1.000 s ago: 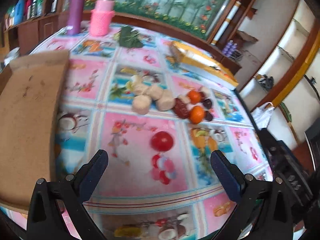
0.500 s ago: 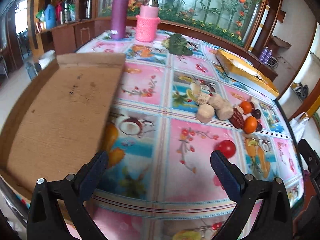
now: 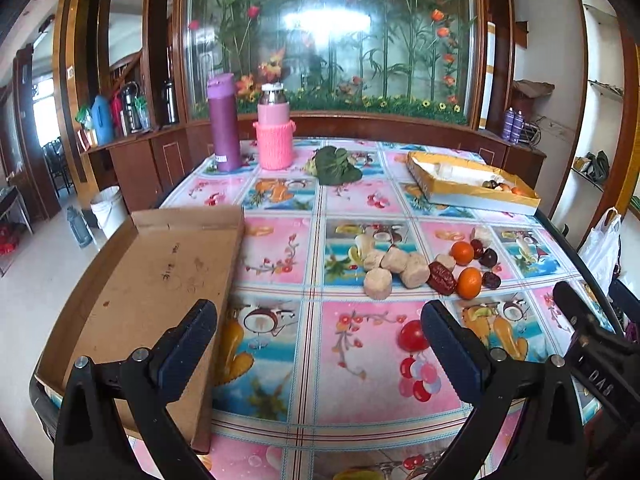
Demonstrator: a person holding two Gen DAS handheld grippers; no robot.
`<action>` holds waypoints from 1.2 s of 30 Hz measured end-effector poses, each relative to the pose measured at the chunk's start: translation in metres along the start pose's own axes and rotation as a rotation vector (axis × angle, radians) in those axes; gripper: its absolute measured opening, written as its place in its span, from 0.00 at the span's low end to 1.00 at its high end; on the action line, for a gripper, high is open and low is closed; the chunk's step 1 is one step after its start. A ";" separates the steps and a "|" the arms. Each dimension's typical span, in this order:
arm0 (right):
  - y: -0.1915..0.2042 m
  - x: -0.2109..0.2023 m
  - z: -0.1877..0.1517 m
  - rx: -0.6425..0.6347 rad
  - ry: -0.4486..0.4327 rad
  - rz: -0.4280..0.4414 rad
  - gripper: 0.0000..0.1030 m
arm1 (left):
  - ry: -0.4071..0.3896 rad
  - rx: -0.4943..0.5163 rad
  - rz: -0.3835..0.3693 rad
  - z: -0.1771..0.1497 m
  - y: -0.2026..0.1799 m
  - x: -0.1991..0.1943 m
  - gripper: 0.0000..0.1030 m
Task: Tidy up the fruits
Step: 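Move both tools toward the pile of fruit and cakes, then grasp the red cherry tomato with the left tool while the right tool grasps a mandarin orange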
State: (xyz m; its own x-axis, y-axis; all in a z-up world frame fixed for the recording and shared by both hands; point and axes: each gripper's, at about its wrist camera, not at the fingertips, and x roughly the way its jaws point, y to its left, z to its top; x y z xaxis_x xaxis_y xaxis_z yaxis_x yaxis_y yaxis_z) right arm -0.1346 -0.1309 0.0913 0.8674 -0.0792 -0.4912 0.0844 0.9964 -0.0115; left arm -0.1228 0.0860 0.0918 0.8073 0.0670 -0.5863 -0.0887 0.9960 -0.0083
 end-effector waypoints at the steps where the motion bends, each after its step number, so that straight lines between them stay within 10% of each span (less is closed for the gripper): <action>1: 0.002 0.000 -0.001 -0.021 -0.003 0.007 1.00 | -0.008 0.000 0.001 0.000 -0.001 -0.001 0.99; 27: -0.080 0.068 -0.009 0.089 0.292 0.071 0.99 | 0.117 -0.052 0.013 0.015 0.037 0.055 0.99; 36: -0.079 0.084 -0.015 0.147 0.475 0.342 0.98 | 0.201 0.062 -0.211 0.001 -0.012 0.072 0.98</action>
State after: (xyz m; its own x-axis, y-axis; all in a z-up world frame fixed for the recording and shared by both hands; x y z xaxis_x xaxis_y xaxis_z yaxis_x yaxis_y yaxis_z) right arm -0.0757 -0.2158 0.0375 0.5462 0.3015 -0.7815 -0.0642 0.9453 0.3198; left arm -0.0630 0.0792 0.0508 0.6718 -0.1491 -0.7256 0.1103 0.9887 -0.1011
